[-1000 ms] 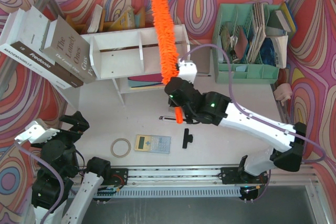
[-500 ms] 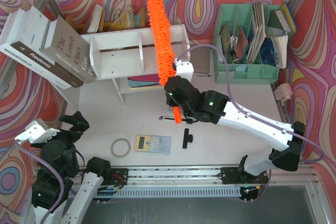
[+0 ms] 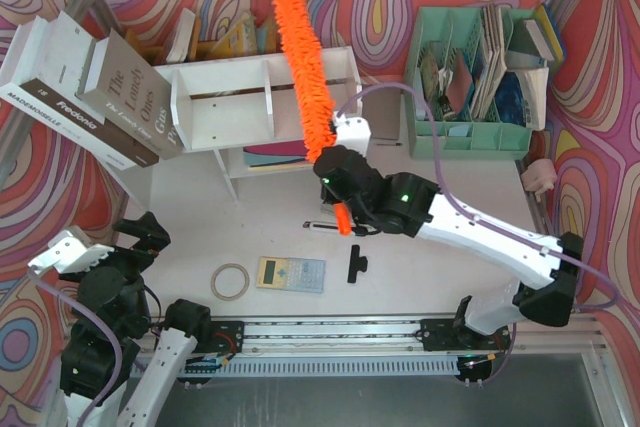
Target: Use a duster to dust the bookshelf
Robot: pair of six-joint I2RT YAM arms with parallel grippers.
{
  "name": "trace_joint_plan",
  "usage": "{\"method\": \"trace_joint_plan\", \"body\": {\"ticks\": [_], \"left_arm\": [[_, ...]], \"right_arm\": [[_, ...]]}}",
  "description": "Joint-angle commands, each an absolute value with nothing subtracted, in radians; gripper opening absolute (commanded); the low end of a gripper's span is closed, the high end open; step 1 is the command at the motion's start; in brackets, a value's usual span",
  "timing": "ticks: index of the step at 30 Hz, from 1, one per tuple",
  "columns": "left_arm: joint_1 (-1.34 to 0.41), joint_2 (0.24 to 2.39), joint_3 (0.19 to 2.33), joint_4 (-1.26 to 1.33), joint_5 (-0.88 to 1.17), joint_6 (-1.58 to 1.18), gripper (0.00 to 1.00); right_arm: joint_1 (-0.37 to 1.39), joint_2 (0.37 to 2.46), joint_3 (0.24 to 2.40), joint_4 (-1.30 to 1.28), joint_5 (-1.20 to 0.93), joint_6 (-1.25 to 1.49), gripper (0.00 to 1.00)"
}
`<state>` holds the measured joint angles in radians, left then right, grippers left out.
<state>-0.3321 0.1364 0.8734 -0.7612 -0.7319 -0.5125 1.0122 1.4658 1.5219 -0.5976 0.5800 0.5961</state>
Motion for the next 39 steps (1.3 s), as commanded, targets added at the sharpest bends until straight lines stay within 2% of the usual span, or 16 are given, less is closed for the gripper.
{"method": "trace_joint_plan", "body": {"ticks": [1, 8, 17, 23, 28, 39], "left_arm": [[-0.331, 0.139, 0.862, -0.759, -0.722, -0.509, 0.98], [-0.331, 0.134, 0.862, -0.759, -0.724, -0.509, 0.99], [-0.331, 0.137, 0.862, -0.759, -0.724, -0.509, 0.99], [-0.331, 0.137, 0.861, -0.759, -0.724, -0.509, 0.99], [-0.331, 0.138, 0.862, -0.759, -0.723, -0.509, 0.99], [-0.331, 0.140, 0.862, -0.761, -0.723, -0.509, 0.99]], "right_arm": [[0.964, 1.377, 1.504, -0.698, 0.706, 0.620, 0.00], [0.921, 1.319, 1.503, -0.733, 0.737, 0.613, 0.00], [0.922, 1.376, 1.504, -0.608, 0.577, 0.617, 0.00], [0.922, 1.367, 1.544, -0.595, 0.587, 0.573, 0.00], [0.922, 1.390, 1.544, -0.581, 0.509, 0.568, 0.00], [1.036, 1.528, 1.591, -0.497, 0.423, 0.581, 0.00]]}}
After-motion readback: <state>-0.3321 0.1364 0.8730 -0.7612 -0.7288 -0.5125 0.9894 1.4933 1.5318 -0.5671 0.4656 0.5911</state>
